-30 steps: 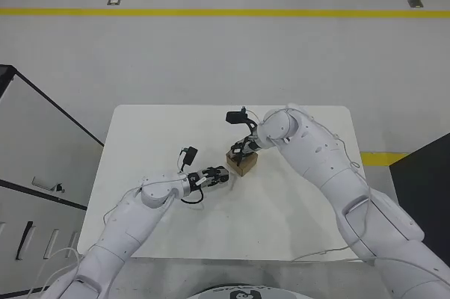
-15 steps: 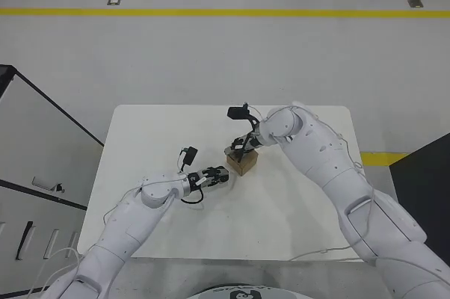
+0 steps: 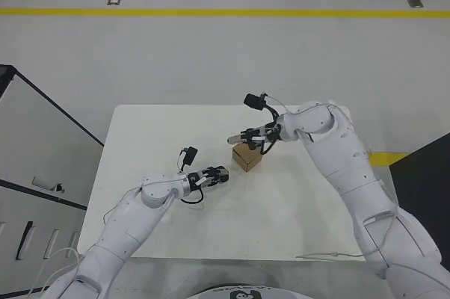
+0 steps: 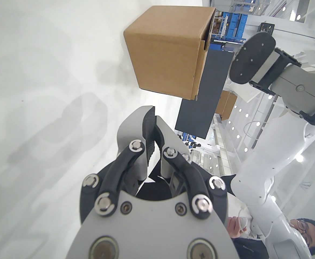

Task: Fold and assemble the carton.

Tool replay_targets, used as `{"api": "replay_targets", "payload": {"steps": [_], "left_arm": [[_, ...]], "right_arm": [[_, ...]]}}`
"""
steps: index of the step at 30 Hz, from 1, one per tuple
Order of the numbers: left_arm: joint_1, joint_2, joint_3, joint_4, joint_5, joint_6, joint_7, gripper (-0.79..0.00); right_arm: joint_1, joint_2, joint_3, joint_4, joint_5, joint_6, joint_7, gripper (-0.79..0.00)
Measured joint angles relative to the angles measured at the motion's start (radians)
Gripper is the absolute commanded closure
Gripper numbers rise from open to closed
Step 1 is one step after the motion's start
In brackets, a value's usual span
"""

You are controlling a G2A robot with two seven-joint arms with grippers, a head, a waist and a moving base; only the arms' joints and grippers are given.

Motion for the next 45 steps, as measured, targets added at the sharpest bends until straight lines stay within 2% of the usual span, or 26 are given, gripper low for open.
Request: {"api": "replay_targets", "payload": {"steps": [8,17,18,19,22,23,27,31,34,36,39,43,45], "left_arm": [[0.0,0.0,0.0,0.0,0.0,0.0,0.0,0.0],[0.0,0.0,0.0,0.0,0.0,0.0,0.0,0.0],[0.0,0.0,0.0,0.0,0.0,0.0,0.0,-0.237],[0.0,0.0,0.0,0.0,0.0,0.0,0.0,-0.431],[0.0,0.0,0.0,0.0,0.0,0.0,0.0,-0.431],[0.0,0.0,0.0,0.0,0.0,0.0,0.0,-0.785],[0.006,0.003,-0.002,-0.023,0.03,-0.016,0.017,-0.785],[0.046,0.016,-0.019,-0.121,0.138,-0.088,0.076,-0.785],[0.091,0.026,-0.022,-0.21,0.283,-0.127,0.16,-0.785],[0.116,0.031,-0.021,-0.251,0.413,-0.115,0.237,-0.785],[0.118,0.032,-0.02,-0.253,0.536,-0.108,0.255,-0.785],[0.116,0.033,-0.02,-0.249,0.449,-0.11,0.247,-0.785],[0.109,0.035,-0.011,-0.236,0.477,-0.13,0.289,-0.785]], "right_arm": [[-0.121,0.062,0.212,-0.096,0.182,-0.058,0.106,-0.785],[-0.204,0.107,0.39,-0.096,0.397,-0.112,0.184,-0.785],[-0.209,0.11,0.402,-0.095,0.425,-0.124,0.197,-0.785],[-0.213,0.112,0.412,-0.094,0.452,-0.133,0.209,-0.785],[-0.215,0.113,0.417,-0.092,0.471,-0.137,0.218,-0.785],[-0.215,0.113,0.416,-0.092,0.468,-0.137,0.217,-0.785],[-0.215,0.113,0.416,-0.092,0.468,-0.136,0.216,-0.785],[-0.215,0.113,0.416,-0.092,0.468,-0.136,0.216,-0.785],[-0.215,0.113,0.416,-0.092,0.468,-0.136,0.216,-0.785],[-0.215,0.113,0.416,-0.092,0.468,-0.136,0.216,-0.785],[-0.215,0.113,0.416,-0.092,0.468,-0.136,0.216,-0.785],[-0.215,0.113,0.416,-0.092,0.468,-0.136,0.216,-0.785],[-0.215,0.113,0.416,-0.092,0.468,-0.136,0.216,-0.785]]}}
